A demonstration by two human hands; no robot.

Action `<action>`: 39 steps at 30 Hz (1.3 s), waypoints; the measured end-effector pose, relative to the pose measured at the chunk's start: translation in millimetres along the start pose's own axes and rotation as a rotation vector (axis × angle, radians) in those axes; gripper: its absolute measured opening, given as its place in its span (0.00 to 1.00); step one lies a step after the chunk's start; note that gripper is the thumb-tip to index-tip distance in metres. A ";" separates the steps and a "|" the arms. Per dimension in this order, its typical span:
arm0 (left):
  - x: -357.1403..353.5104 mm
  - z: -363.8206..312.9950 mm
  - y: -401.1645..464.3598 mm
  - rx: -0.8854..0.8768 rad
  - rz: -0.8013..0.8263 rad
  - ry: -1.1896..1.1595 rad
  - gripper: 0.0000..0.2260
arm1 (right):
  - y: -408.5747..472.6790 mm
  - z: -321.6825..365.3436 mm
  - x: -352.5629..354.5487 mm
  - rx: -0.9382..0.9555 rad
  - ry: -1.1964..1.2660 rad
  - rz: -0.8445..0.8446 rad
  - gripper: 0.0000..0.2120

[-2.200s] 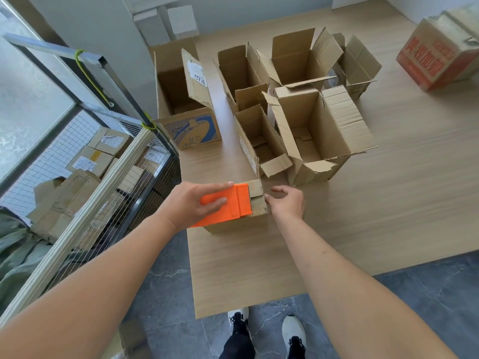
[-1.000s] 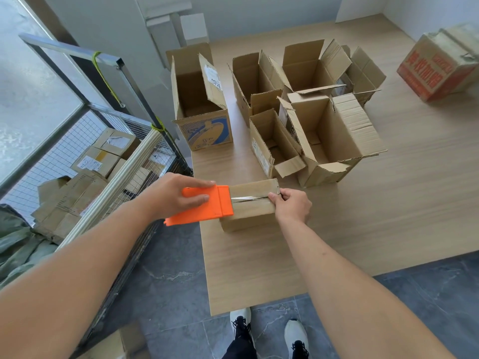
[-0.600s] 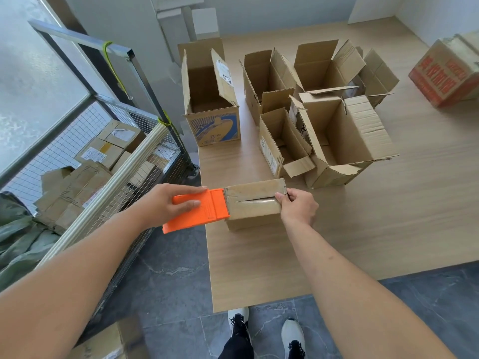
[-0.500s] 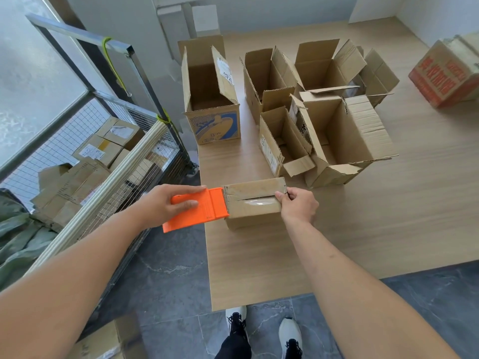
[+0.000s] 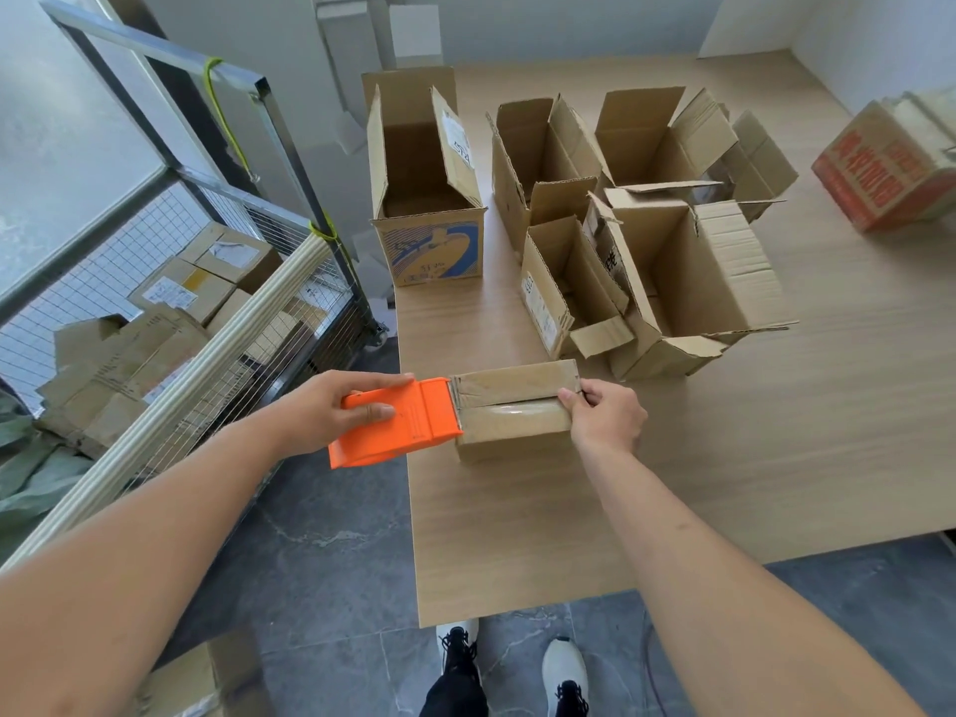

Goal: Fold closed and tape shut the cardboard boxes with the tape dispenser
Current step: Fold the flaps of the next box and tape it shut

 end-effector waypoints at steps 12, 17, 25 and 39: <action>-19.2 -16.2 12.7 -0.076 0.081 -0.038 0.20 | 12.7 -21.5 34.7 -0.100 -0.013 -0.072 0.18; -18.0 -16.3 16.0 -0.078 0.113 0.000 0.21 | 11.9 -22.1 33.1 -0.109 -0.002 -0.075 0.17; -20.0 -10.0 8.0 -0.067 0.098 -0.015 0.22 | 11.9 -22.7 32.2 -0.110 0.010 -0.073 0.17; -17.3 -11.3 2.8 -0.060 0.124 0.008 0.22 | 9.6 -19.0 33.6 -0.131 -0.027 -0.074 0.16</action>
Point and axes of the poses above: each hand's wrist, its own y-axis towards the middle knuckle, its own x-axis out of the back of the hand, z = x × y, the point moved 6 cm from there along y, towards the middle knuckle, and after that the axes turned 12 degrees about y, right-handed, at the moved point
